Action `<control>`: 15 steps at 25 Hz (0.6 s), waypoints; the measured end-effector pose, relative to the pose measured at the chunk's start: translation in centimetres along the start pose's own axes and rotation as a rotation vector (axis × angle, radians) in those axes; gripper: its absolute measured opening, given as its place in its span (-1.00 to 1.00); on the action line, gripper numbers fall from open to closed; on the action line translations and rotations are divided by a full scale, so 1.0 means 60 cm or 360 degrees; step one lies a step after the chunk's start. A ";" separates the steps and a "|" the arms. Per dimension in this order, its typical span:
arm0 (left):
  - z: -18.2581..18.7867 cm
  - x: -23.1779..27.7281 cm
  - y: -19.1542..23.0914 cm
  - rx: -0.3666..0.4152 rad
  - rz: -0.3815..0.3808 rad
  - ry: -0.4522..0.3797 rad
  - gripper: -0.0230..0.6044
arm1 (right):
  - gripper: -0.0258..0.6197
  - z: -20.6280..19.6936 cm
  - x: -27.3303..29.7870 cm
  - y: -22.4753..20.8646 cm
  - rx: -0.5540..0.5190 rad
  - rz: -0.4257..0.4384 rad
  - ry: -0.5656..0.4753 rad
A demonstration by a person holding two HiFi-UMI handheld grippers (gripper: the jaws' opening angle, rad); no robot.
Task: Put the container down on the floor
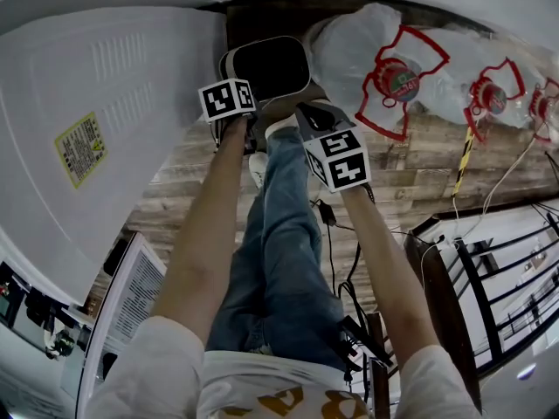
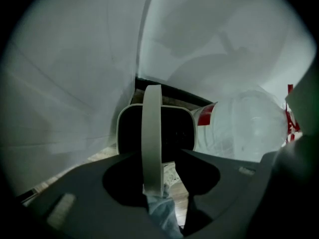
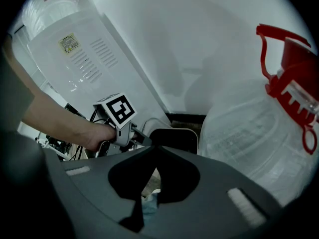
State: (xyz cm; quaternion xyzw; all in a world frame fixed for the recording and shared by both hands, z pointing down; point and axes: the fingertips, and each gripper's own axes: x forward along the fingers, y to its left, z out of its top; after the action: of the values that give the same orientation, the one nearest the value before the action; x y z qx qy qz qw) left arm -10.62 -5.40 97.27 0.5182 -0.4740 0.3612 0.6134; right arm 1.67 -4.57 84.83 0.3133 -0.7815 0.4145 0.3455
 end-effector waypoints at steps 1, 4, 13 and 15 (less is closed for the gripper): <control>-0.005 -0.001 0.004 0.0045 0.0027 0.0017 -0.39 | -0.83 -0.001 0.000 0.002 0.0003 0.0000 0.0001; -0.016 -0.003 0.018 0.0148 0.0098 0.0054 -0.39 | -0.83 -0.004 0.004 0.007 -0.0001 0.0002 0.0005; -0.040 -0.001 0.044 0.0076 0.0138 0.0129 -0.22 | -0.83 -0.011 0.005 -0.001 0.0003 -0.0028 0.0021; -0.041 -0.004 0.050 0.0081 0.0159 0.0129 -0.17 | -0.83 -0.009 0.006 0.000 -0.0001 -0.0030 0.0020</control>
State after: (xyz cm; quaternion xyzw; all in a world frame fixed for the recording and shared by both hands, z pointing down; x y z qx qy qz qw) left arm -12.99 -2.38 97.86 0.4943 -0.4648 0.4240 0.5999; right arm 1.65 -4.20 85.33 0.3179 -0.7764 0.4130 0.3544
